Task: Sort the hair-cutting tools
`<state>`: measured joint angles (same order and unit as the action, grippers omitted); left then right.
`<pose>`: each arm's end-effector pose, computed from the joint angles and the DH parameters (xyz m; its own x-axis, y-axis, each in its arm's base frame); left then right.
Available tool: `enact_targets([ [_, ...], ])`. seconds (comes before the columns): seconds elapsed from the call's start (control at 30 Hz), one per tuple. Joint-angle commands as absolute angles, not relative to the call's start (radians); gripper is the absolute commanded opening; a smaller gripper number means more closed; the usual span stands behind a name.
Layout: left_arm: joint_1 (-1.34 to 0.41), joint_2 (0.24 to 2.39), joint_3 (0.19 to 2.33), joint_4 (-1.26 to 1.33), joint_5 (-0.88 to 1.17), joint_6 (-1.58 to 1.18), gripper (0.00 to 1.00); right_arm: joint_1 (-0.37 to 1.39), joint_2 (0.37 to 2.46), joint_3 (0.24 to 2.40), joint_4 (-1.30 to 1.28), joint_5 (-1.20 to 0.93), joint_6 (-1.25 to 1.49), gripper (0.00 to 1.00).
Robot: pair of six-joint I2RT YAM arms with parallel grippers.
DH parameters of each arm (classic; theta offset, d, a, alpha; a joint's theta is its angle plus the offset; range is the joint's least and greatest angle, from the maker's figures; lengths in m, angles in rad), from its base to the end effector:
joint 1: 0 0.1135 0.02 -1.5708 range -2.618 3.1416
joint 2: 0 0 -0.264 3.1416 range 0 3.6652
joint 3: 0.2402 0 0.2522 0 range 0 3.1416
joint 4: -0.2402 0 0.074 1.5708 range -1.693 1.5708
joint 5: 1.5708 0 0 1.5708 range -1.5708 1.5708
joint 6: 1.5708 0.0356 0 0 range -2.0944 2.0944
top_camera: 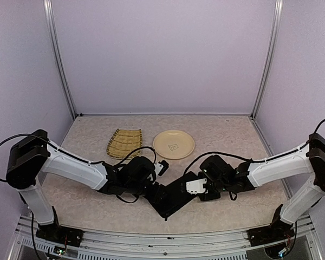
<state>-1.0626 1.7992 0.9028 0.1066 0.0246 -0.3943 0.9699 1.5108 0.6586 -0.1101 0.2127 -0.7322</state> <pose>0.1728 -0.3121 0.1389 -0.6578 0.3918 -0.6433 0.6814 0.6735 -0.2866 0.1604 0.2208 0.1429 0.1484 -0.9393 -0.3093 -0.8590 0.0326 -0.5110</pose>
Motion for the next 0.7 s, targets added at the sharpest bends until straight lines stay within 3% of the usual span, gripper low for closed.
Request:
enact_targets([
  [0.0,-1.154,1.694,0.809,0.133,-0.013,-0.488,0.55,0.954,1.597,0.684,-0.089,0.183,-0.743,0.65],
  [0.43,-1.309,1.409,0.635,-0.021,-0.365,-0.723,0.58,0.954,1.805,0.945,-0.096,0.072,-0.764,0.63],
  [0.67,-1.319,1.327,0.619,-0.091,-0.397,-0.77,0.58,0.947,1.745,0.929,-0.063,0.113,-0.763,0.65],
])
